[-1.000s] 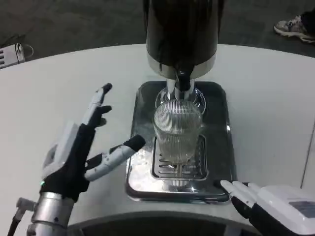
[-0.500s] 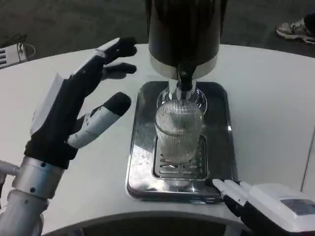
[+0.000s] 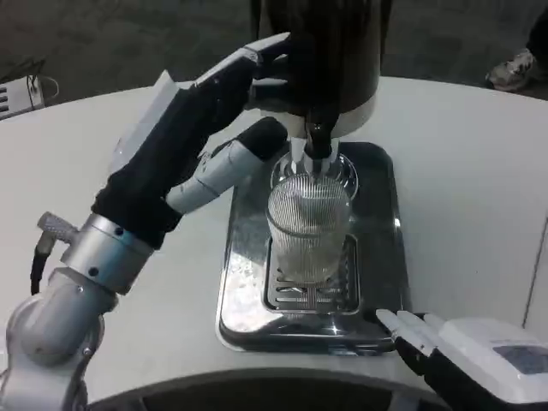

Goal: Grasp the cup under the faucet to collect the drink, then remove the cup.

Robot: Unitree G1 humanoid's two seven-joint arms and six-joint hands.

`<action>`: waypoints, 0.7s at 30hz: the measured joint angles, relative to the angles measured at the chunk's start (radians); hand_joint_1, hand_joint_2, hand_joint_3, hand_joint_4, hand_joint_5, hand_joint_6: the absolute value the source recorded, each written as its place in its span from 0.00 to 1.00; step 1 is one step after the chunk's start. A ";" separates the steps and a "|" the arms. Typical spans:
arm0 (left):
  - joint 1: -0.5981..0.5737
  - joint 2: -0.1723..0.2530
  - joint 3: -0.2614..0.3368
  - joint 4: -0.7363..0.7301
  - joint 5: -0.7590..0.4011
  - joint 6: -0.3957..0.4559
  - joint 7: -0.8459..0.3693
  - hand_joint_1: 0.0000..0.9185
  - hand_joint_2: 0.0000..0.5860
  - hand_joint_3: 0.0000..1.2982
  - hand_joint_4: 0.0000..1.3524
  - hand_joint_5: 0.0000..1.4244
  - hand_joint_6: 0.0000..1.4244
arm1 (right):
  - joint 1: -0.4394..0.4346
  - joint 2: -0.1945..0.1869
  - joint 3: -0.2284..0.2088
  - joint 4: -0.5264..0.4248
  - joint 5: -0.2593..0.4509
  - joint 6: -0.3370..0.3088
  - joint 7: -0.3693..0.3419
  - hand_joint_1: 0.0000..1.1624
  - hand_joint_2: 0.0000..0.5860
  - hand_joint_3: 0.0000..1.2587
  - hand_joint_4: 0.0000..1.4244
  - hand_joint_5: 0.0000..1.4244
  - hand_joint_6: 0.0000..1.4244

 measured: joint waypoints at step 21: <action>-0.149 -0.037 -0.082 0.170 0.031 0.068 -0.120 0.03 0.13 0.17 0.14 0.20 0.21 | 0.043 0.040 -0.060 0.000 0.030 -0.075 -0.011 0.47 0.72 0.00 0.00 0.00 0.00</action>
